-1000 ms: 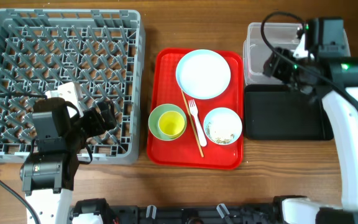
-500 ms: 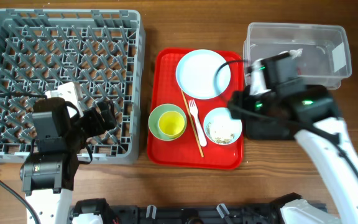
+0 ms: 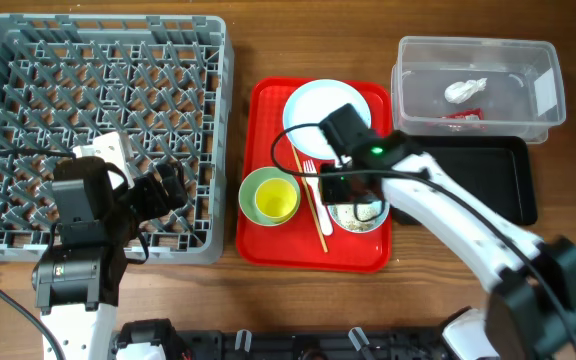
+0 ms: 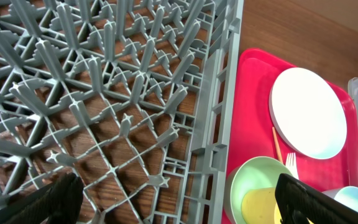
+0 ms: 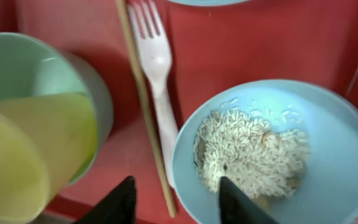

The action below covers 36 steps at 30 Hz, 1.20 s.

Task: Sort waste into correct bins and load items into the dishwasher rack
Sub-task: 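Grasp the rim of the light-blue rice bowl with the right gripper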

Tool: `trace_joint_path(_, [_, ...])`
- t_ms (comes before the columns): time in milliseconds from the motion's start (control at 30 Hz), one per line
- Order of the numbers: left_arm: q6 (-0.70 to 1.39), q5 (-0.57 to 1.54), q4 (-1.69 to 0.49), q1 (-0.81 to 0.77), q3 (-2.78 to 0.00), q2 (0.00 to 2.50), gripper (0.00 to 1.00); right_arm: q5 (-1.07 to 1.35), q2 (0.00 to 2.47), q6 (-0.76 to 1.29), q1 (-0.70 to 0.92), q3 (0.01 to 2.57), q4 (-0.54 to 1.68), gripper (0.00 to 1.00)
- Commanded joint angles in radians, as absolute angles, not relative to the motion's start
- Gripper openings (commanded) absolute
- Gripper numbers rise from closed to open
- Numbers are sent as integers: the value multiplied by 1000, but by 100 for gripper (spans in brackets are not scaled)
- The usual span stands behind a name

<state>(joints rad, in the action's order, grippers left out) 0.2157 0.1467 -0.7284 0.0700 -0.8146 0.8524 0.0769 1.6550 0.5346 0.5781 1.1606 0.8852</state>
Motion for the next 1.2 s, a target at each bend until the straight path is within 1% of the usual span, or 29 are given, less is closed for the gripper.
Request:
trace_joint_path(0, [221,159,-735,64,-832,847,100,45,1740,611,580,1151,870,38])
trace_joint_path(100, [221,159,-735,64,-832,847,100,45,1773,613,580,1151,841,33])
trace_joint_path(300, [221,159,-735,64,-832,847,100,45,1784,633,582,1151,830,32])
trace_joint_path(400, [221,159,-735,64,-832,847,100,45,1785,636,582,1150,833,28])
trace_joint_path(733, [221,159,-739,64,-832,847,100,45,1792,657,586,1088,795,23])
trace_joint_path(800, [221,159,-739,64,-832,847,100,45,1792,658,586,1088,792,18])
trace_joint_path(867, [221,159,-739,64,-832,847,100,45,1792,659,586,1088,793,9])
trace_joint_path(933, [221,159,-739,64,-832,847,100,45,1792,658,586,1088,794,5])
trace_joint_path(1167, [221,159,-739,64,-832,847,100,45,1787,657,586,1098,813,4])
